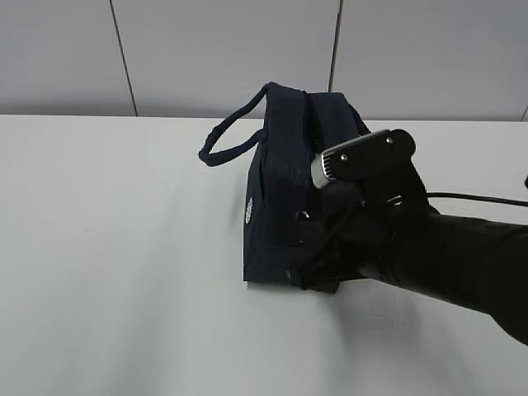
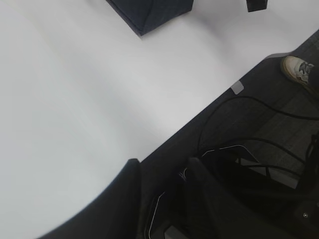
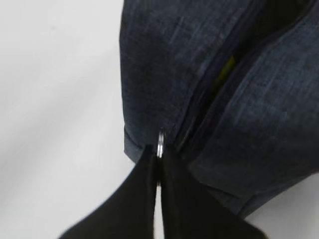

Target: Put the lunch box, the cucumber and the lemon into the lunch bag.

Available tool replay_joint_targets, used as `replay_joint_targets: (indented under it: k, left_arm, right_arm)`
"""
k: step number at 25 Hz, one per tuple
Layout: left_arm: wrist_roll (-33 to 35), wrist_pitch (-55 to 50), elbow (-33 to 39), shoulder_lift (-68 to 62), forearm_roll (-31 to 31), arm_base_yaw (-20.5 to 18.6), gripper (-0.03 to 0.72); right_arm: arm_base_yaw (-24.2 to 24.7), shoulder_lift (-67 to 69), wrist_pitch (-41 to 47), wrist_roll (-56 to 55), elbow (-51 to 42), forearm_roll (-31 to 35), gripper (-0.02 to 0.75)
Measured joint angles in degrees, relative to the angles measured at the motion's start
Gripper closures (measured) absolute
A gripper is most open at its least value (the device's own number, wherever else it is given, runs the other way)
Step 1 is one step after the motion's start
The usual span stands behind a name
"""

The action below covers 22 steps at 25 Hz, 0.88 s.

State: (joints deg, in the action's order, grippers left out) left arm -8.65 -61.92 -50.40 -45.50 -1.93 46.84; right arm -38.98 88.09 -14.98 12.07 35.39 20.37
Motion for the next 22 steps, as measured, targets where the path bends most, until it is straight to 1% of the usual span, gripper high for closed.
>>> replay_joint_targets:
  k: [9, 14, 22]
  left_arm:
    - [-0.1, 0.1, 0.0, 0.0, -0.1, 0.0, 0.481]
    - [-0.1, 0.1, 0.0, 0.0, -0.2, 0.0, 0.481]
    - [-0.1, 2.1, 0.0, -0.9, -0.8, 0.0, 0.472]
  right_arm:
    - [0.0, -1.3, -0.2, 4.5, 3.2, 0.9, 0.738]
    - [0.0, -2.5, -0.2, 13.6, 4.5, 7.7, 0.738]
    - [0.0, -2.5, -2.5, 23.1, 7.9, 12.9, 0.738]
